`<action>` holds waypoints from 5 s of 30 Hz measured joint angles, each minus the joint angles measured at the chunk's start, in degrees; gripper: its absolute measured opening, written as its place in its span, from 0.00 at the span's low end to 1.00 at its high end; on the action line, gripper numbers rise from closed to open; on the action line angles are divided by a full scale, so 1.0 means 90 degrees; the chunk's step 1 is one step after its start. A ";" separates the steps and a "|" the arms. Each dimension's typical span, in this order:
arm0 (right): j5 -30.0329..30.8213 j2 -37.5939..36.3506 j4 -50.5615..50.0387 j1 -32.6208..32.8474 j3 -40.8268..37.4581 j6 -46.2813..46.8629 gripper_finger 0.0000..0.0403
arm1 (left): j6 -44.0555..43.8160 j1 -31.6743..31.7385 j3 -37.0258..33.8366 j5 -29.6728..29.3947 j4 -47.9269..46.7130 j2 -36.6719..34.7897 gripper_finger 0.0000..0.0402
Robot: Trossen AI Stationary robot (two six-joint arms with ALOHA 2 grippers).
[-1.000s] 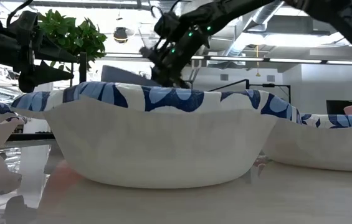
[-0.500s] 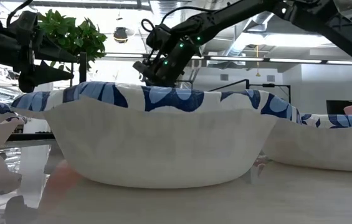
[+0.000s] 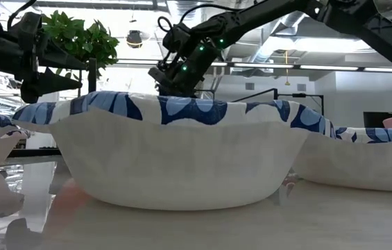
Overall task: Place and stack bowls onto a shelf
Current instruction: Put the white patterned bowl on the shelf
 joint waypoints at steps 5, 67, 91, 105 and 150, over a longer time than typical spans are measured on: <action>-0.0010 -0.0385 -0.0198 -0.0018 0.0001 -0.0148 0.52 | -0.0008 0.0000 0.0000 0.0026 0.0002 0.0000 0.61; 0.0033 -0.3020 -0.3238 0.0415 -0.0339 -0.1624 0.55 | -0.1750 -0.0002 0.2409 0.5661 -0.4935 0.4002 0.61; 0.0028 -0.3020 -0.3148 0.0417 -0.0337 -0.1621 0.55 | -0.1432 -0.0002 0.2409 0.5770 -0.4809 0.4599 0.61; 0.0026 -0.3020 -0.3149 0.0417 -0.0337 -0.1621 0.55 | -0.1054 -0.0002 0.2409 0.6337 -0.4716 0.5610 0.48; -0.0017 -0.3020 -0.3136 0.0441 -0.0334 -0.1581 0.55 | -0.2766 -0.0001 0.5652 0.4180 -0.6178 0.5707 0.00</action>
